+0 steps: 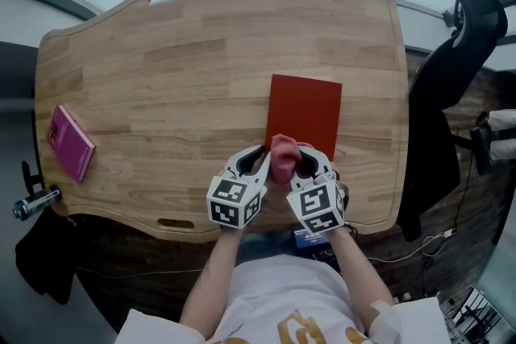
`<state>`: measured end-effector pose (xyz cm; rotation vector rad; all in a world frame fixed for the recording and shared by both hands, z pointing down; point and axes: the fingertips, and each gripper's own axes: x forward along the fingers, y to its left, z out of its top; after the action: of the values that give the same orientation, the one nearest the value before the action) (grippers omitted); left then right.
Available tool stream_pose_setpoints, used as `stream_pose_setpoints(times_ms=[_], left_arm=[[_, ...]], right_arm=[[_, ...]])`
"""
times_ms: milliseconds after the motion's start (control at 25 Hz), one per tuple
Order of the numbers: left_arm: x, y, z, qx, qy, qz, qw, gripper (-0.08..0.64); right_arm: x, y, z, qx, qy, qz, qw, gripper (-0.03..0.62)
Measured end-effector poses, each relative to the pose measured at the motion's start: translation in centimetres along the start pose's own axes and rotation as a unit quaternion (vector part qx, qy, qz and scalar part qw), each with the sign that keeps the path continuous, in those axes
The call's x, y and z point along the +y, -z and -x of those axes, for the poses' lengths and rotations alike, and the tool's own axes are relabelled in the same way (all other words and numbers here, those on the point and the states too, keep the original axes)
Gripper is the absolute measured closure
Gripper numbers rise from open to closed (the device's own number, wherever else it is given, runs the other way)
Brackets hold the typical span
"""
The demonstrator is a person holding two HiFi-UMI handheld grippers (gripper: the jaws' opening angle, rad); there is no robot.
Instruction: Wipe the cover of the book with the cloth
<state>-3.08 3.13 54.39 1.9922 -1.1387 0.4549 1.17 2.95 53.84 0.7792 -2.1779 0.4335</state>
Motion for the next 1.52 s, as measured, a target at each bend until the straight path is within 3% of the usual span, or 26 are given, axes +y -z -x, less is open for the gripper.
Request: stream_pose_setpoints(times_ms=[360, 600, 1080, 1520], left_arm=[[0.2, 0.0, 0.0, 0.0, -0.001, 0.021, 0.9998, 0.495], [0.2, 0.2, -0.2, 0.023, 0.017, 0.05, 0.9983, 0.495], [0.3, 0.2, -0.3, 0.031, 0.028, 0.058, 0.9974, 0.495], [0.3, 0.4, -0.6, 0.08, 0.074, 0.098, 0.9893, 0.495]], right_arm=[[-0.3, -0.5, -0.5, 0.004, -0.007, 0.003, 1.0, 0.534], [-0.7, -0.9, -0.8, 0.004, -0.009, 0.005, 1.0, 0.534], [-1.9, -2.2, -1.9, 0.002, -0.007, 0.011, 1.0, 0.534], [-3.2, -3.5, -2.8, 0.0, 0.001, 0.01, 1.0, 0.534]])
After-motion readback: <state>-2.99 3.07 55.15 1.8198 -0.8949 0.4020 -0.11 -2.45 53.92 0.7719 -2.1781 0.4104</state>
